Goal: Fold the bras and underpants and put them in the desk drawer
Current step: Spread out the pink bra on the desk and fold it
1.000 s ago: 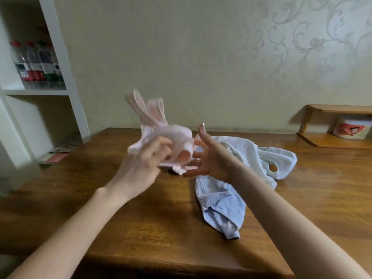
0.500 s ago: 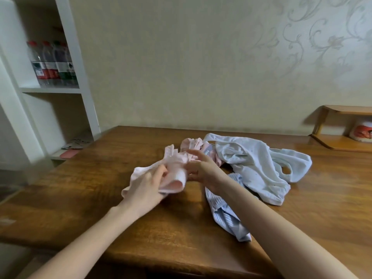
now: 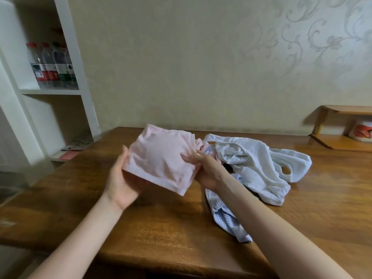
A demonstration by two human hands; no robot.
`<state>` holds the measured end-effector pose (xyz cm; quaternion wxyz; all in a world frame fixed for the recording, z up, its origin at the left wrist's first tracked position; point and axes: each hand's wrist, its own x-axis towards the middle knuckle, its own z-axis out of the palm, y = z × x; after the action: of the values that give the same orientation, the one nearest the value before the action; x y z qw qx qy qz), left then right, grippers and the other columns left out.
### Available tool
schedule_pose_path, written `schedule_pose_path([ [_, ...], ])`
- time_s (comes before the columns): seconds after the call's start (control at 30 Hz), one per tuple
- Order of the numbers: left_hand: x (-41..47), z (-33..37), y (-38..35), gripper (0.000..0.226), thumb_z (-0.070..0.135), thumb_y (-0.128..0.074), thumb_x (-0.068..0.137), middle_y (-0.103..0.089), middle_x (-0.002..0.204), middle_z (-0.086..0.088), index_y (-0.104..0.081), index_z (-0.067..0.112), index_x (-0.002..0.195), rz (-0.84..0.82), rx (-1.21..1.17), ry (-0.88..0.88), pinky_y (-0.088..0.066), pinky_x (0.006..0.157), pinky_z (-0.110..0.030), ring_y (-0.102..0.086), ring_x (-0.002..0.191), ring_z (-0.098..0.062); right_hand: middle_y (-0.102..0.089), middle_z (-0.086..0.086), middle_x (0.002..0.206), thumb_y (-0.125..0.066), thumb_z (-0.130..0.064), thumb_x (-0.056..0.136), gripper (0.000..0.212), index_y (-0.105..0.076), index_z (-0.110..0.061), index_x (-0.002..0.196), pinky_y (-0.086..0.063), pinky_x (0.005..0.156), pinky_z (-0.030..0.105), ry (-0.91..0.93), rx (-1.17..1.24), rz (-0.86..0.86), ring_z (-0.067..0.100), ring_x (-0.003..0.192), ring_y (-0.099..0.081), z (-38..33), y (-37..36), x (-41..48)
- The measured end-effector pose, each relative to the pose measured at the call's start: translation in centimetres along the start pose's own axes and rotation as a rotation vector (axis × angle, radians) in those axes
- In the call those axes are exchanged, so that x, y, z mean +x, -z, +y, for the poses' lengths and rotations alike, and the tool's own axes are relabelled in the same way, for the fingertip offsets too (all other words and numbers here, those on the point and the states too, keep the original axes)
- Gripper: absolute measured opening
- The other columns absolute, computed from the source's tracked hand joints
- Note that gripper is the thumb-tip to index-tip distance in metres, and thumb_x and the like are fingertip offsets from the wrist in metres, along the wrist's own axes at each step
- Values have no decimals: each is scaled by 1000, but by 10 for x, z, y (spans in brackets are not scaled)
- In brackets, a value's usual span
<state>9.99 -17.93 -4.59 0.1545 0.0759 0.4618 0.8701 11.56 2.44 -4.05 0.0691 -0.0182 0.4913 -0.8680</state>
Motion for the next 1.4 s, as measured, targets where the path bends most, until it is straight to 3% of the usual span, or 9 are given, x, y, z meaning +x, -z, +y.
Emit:
schedule_pose_path([
  [0.17,4,24,9,96,63,-85,25,-68,110,-5,-64,25,109,-14,480,159,-48,77,-35,-61,102,-24,-66,4,107,-59,12,79,63,-50,-21,132,-49,89,31,-85,-242,-46,19,96,-62,-8,8,-1],
  [0.27,14,27,10,109,47,-90,2,-69,101,-5,-64,21,105,5,554,195,-45,70,-33,-59,99,-22,-73,1,90,-61,3,83,34,-63,-14,112,-54,80,29,-131,-244,-91,16,83,-68,-4,2,-4],
  [0.43,40,39,33,99,40,-95,21,-66,117,-9,-64,22,113,-57,635,358,-46,91,-42,-57,111,-28,-68,8,99,-62,-5,85,30,-59,-4,115,-54,74,29,-178,-290,65,19,85,-65,14,3,10],
  [0.57,49,43,41,96,64,-85,28,-58,128,-2,-66,23,113,-179,1013,474,-17,116,-39,-42,128,-23,-65,10,101,-64,-1,85,21,-52,-4,101,-50,94,39,-194,-262,154,25,102,-61,28,5,13],
  [0.7,63,47,39,91,72,-76,43,-55,127,-3,-58,20,115,-47,855,431,-27,106,-37,-47,118,-22,-67,6,111,-58,-6,88,27,-66,-14,112,-47,99,36,-244,-351,-45,22,106,-62,27,3,15],
  [0.8,74,39,25,46,32,-77,67,-62,114,-11,-67,10,105,-98,659,464,-48,89,-36,-61,98,-23,-66,7,116,-62,-12,87,20,-70,-18,104,-46,102,37,-253,-527,-18,23,109,-61,29,0,18],
  [1.13,134,33,-2,25,10,-65,86,-66,99,-14,-62,0,109,216,801,-82,-49,69,-28,-63,84,-24,-59,13,106,-35,-4,90,38,-58,-10,120,-52,83,29,-158,-622,80,24,101,-59,38,-16,37],
  [1.27,142,22,-3,52,30,-57,90,-53,131,-15,-42,7,134,433,1162,-138,-43,90,-36,-52,119,-31,-59,10,115,-42,6,91,34,-59,-6,118,-50,95,40,-224,-210,242,25,106,-57,43,-18,53],
  [1.4,113,10,-5,58,43,-50,92,-34,145,-12,-30,15,139,389,1599,-226,-30,107,-46,-33,134,-31,-54,12,131,-42,12,89,40,-61,-6,120,-50,91,32,-163,-365,305,25,112,-54,45,-12,53],
])
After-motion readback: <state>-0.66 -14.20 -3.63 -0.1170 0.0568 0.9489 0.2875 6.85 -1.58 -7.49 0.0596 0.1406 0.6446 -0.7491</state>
